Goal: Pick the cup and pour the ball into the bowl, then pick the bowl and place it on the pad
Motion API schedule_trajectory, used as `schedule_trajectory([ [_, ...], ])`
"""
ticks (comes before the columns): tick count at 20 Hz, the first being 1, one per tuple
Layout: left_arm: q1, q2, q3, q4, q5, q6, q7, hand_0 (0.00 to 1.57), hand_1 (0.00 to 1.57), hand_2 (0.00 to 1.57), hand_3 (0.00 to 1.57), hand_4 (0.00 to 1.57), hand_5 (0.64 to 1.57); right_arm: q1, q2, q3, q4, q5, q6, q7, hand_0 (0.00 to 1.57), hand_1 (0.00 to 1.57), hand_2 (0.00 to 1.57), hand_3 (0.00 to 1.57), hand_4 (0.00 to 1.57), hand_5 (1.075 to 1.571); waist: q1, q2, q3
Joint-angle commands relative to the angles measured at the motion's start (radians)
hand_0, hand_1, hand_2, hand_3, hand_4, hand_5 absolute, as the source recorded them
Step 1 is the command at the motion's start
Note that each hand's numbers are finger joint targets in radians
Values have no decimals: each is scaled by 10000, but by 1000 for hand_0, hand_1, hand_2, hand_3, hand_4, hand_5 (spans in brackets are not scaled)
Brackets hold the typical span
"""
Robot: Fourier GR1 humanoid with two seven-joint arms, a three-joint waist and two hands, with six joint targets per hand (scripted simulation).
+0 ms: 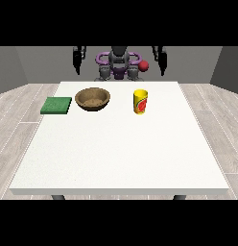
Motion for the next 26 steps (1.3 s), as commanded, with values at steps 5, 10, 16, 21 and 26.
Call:
schedule_trajectory([
  [5,-180,270,101,-984,172,-54,915,0,0,0,0,0,1470,-229,-438,-144,-1037,-65,37,874,0,0,0,0,120,1563,-54,-2503,142],
  [10,188,-1016,-1067,-687,241,2175,-1376,0,0,0,0,0,1471,1322,-927,-1840,791,-2094,2022,-2608,0,0,0,0,0,1565,-530,-632,214],
  [16,-107,-1039,-1128,547,693,1954,-3220,0,0,0,0,0,1467,651,-632,-1711,2011,-1372,2270,-4217,0,0,0,0,0,1558,-303,334,198],
  [21,-2401,-720,63,1793,570,1851,-2861,0,0,0,0,0,1456,-803,-702,-1769,2342,-1393,2067,-3856,0,0,0,0,0,1560,-540,993,196],
  [26,-3724,-563,405,2324,454,1956,-3563,0,0,0,0,0,1448,-1972,-1307,-2789,4330,-1739,2708,-5838,0,0,0,0,0,1551,-348,2590,204],
])
